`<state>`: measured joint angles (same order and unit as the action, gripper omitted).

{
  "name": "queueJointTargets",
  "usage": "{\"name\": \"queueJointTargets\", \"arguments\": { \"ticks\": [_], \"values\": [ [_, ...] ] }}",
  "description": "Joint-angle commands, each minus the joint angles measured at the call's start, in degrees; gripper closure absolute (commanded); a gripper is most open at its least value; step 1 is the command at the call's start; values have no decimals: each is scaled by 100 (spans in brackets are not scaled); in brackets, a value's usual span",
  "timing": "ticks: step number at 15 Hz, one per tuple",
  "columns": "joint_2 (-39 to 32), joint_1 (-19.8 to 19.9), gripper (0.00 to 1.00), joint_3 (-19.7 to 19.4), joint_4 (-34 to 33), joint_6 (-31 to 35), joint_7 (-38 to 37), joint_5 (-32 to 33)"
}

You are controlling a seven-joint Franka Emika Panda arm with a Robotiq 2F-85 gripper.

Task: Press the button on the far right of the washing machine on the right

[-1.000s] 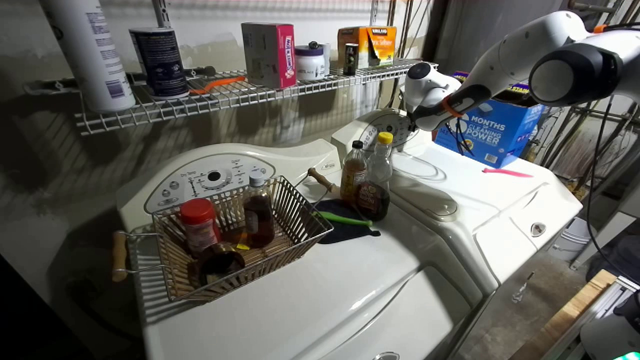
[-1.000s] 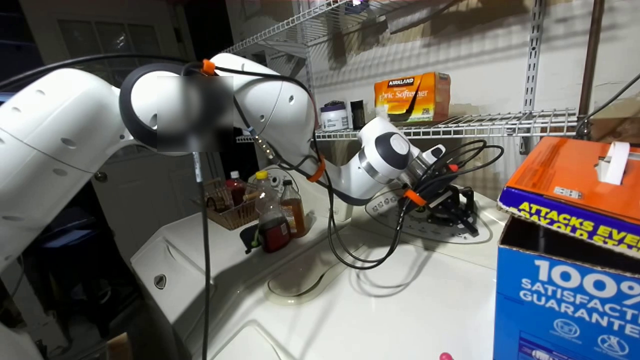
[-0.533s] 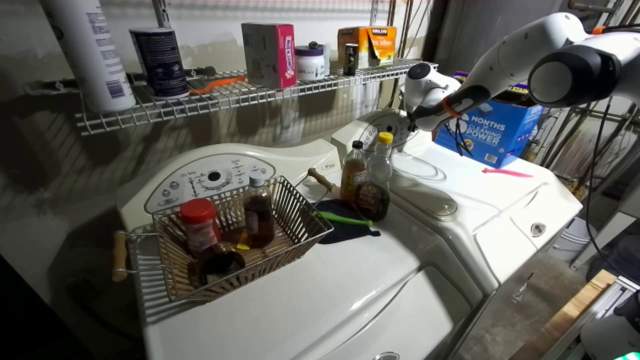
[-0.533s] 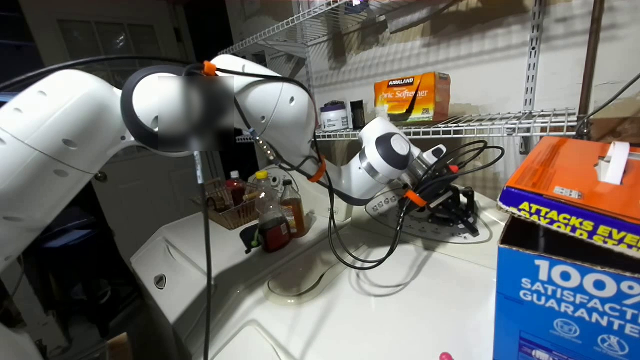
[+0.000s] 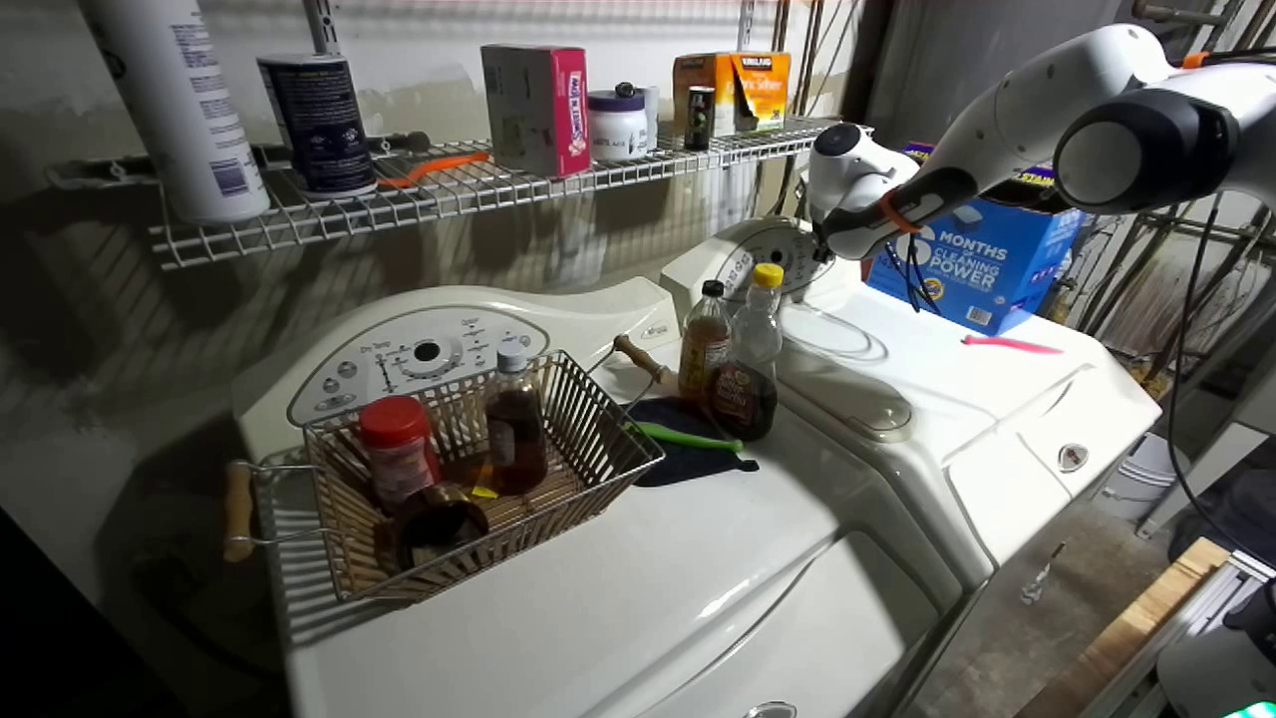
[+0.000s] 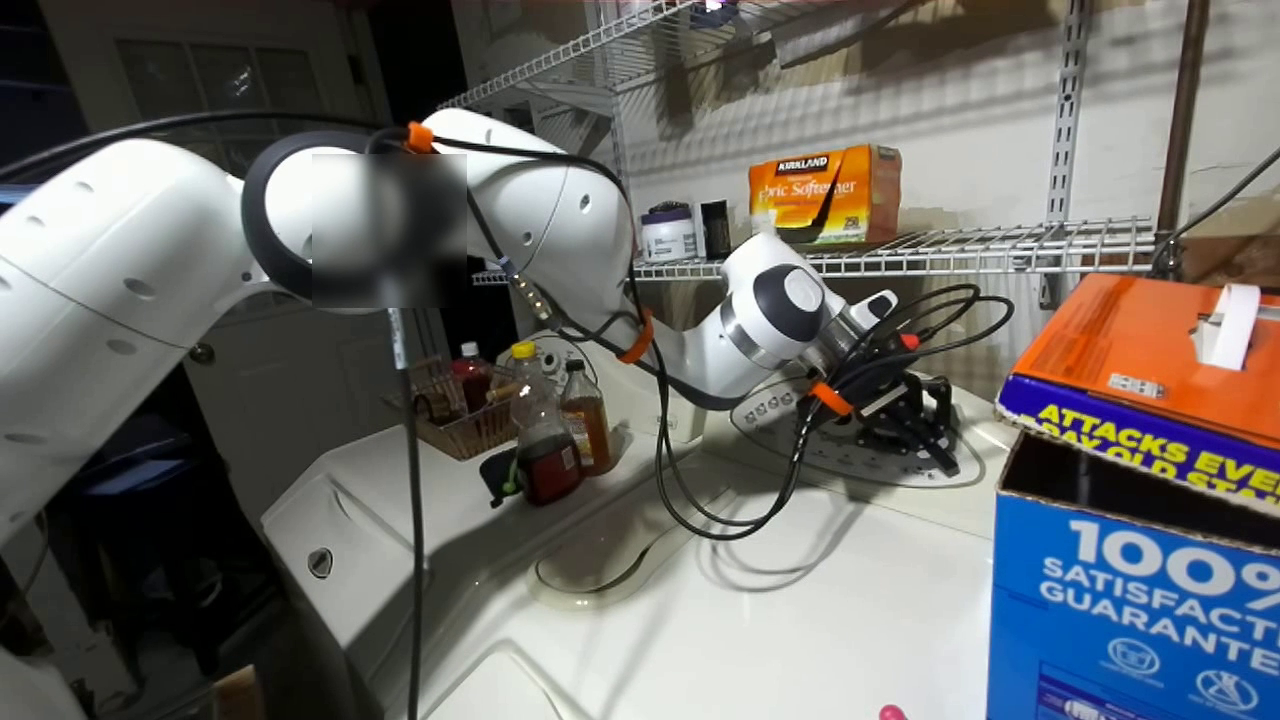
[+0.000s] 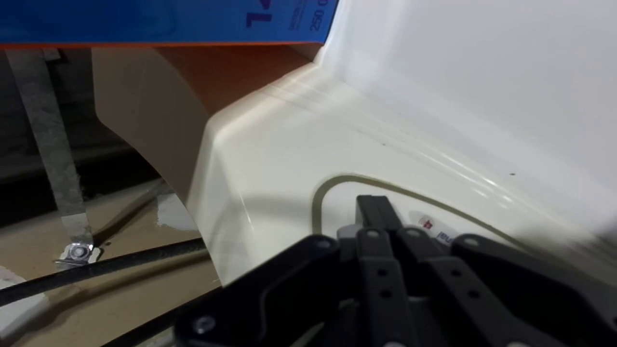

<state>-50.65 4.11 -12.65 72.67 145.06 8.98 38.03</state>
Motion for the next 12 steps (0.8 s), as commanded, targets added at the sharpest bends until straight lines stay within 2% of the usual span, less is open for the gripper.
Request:
{"name": "queueJointTargets", "arguments": {
  "ticks": [1,7,10,12],
  "values": [
    [291,16,73,193,174,-737,587,-313],
    [1513,102,34,801,1046,-2328,1477,-1341],
    [2297,262,12,1014,1529,-2971,1534,-2041],
    [2803,365,2,1085,1823,-3247,1454,-2539]
  ]
}}
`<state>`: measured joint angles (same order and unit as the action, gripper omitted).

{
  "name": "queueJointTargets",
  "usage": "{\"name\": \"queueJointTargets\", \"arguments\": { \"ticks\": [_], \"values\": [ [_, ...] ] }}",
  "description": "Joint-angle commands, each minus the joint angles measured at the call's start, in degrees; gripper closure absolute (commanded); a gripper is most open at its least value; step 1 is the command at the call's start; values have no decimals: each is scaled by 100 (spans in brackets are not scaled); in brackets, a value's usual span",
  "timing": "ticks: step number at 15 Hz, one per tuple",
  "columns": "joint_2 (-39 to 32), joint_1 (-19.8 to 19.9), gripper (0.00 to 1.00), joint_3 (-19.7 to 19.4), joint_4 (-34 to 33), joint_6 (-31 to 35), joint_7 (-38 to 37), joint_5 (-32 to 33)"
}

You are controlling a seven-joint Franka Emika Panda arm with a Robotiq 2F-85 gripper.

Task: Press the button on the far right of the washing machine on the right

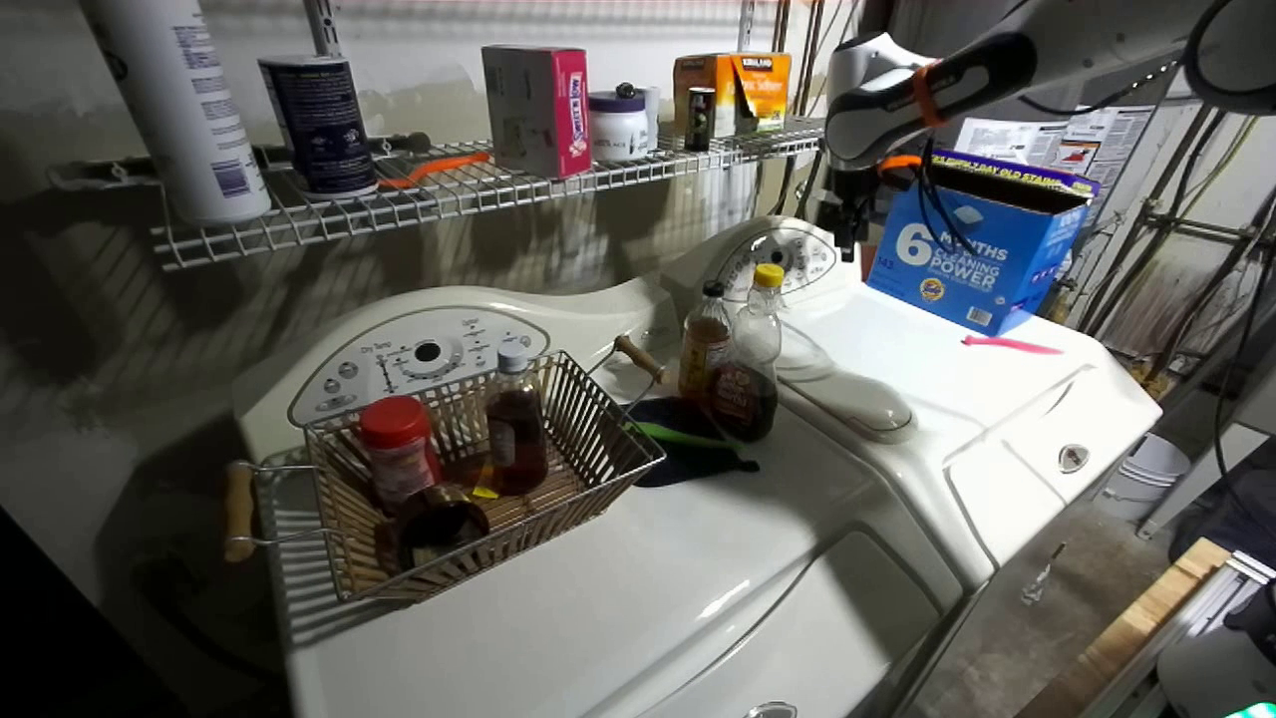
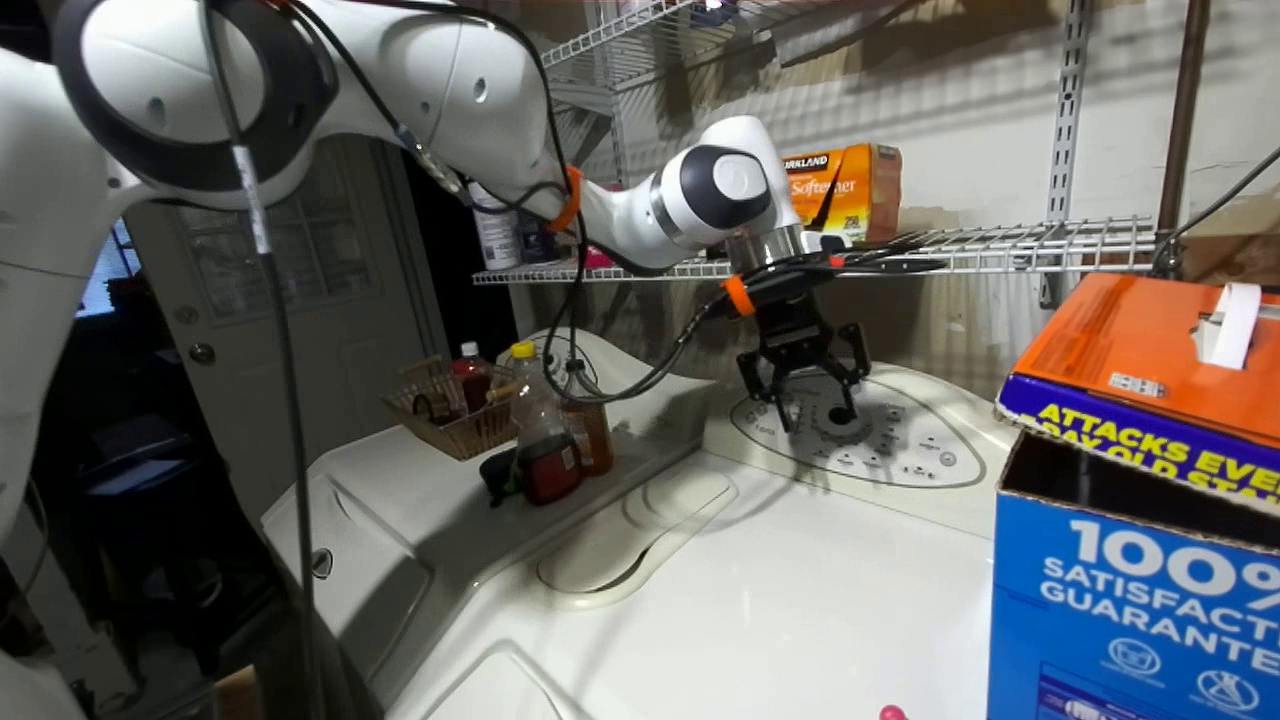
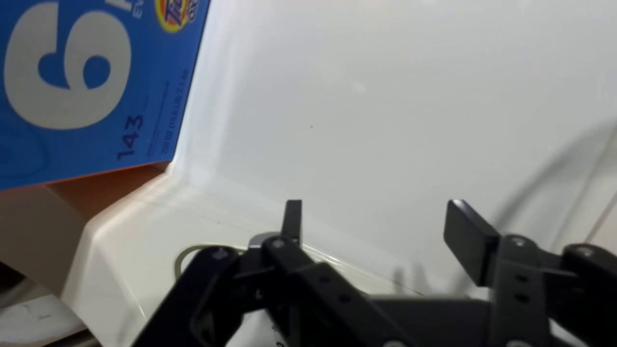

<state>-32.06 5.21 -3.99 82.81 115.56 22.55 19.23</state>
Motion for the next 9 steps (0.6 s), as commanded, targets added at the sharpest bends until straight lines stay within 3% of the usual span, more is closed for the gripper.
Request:
{"name": "queueJointTargets", "arguments": {
  "ticks": [1,6,9],
  "values": [
    [1248,295,0,217,1061,-192,-48,-880],
    [2712,369,0,121,2325,384,-289,-1896],
    [3498,270,0,40,3129,1344,-19,-2060]
  ]
}}
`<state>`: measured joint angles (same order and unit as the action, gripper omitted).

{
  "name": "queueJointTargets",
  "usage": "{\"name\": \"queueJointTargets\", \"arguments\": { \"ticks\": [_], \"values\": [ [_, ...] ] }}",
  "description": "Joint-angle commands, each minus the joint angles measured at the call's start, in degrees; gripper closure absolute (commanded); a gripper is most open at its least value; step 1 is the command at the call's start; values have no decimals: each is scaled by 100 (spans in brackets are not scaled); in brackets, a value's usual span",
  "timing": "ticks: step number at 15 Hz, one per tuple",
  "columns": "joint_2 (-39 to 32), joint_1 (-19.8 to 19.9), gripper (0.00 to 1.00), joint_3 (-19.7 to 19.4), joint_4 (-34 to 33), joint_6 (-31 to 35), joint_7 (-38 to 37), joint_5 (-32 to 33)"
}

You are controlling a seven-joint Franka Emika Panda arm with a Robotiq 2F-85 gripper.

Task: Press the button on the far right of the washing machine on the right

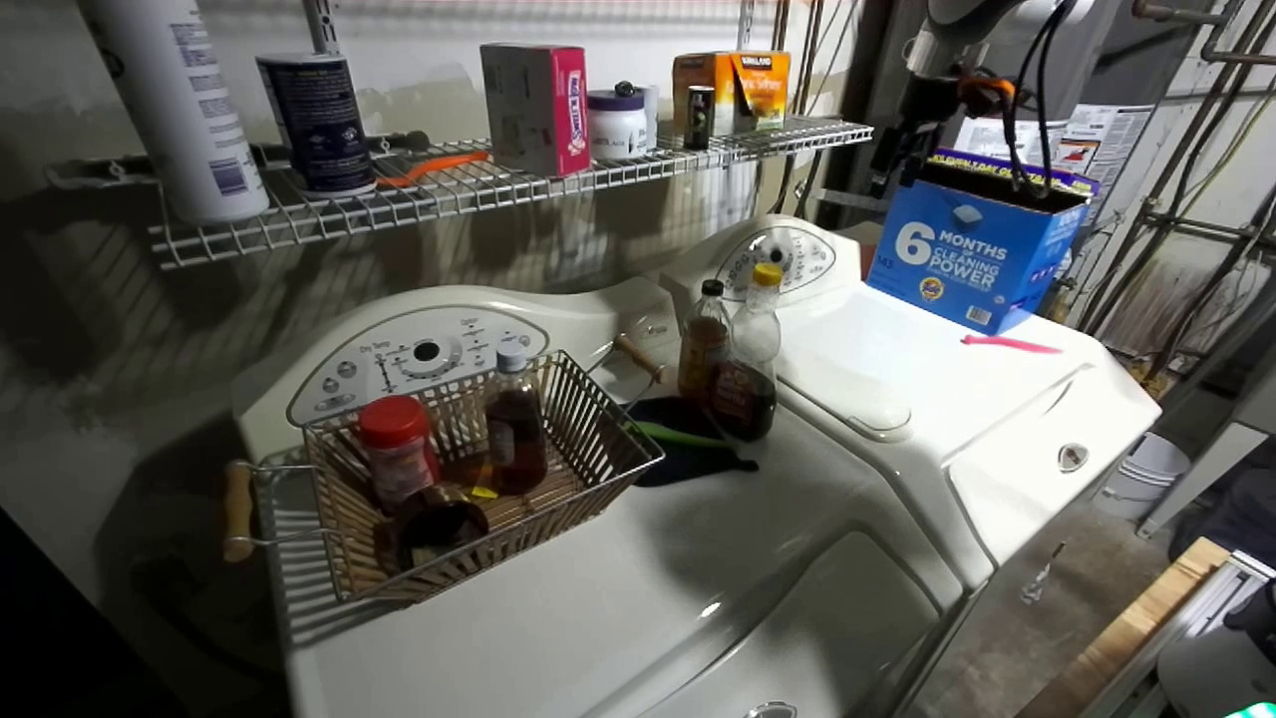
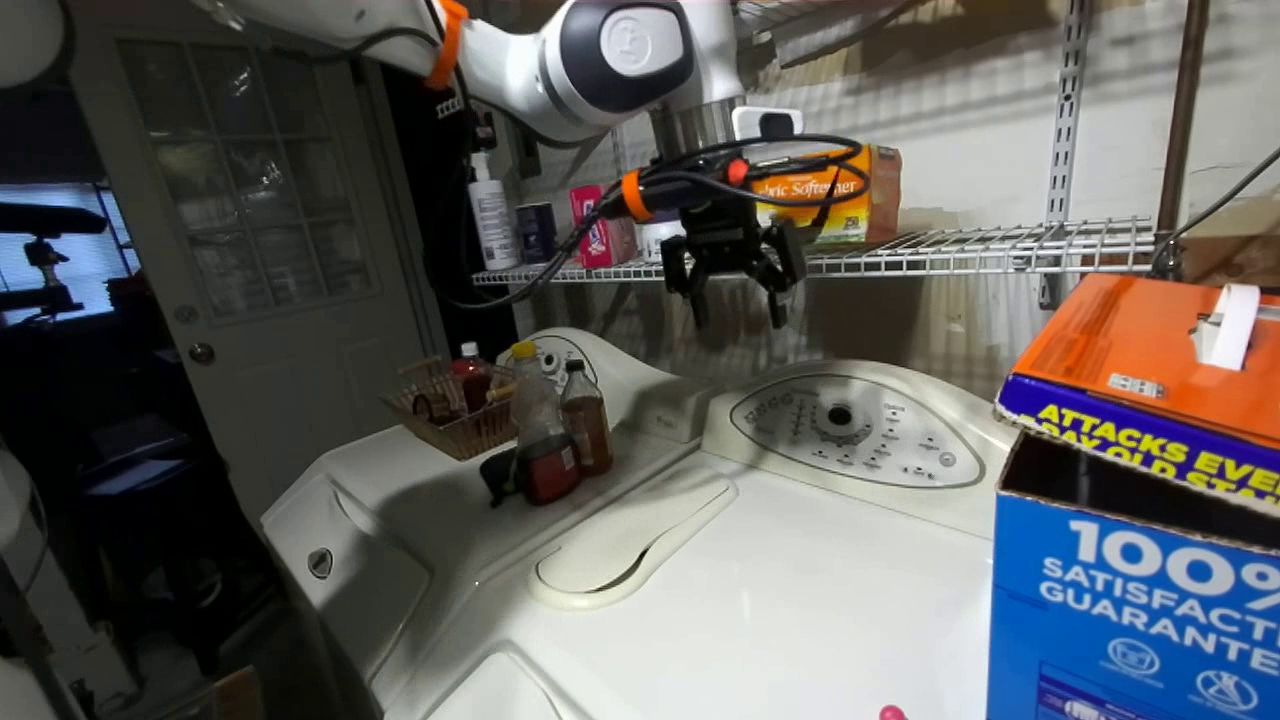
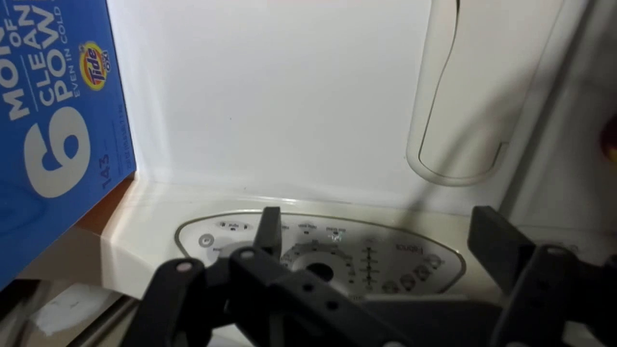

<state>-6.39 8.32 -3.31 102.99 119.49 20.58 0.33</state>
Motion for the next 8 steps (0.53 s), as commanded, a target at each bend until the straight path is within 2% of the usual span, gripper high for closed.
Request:
{"name": "queueJointTargets", "arguments": {
  "ticks": [1,2,3,5,8],
  "values": [
    [1192,-80,0,-41,1396,1249,362,-125],
    [1433,-112,0,-63,1682,1548,579,-134],
    [773,-132,0,-99,831,946,230,-27],
    [1165,-181,0,-125,1290,1279,356,-13],
    [1347,-199,0,-140,1530,1380,396,-4]
  ]
}}
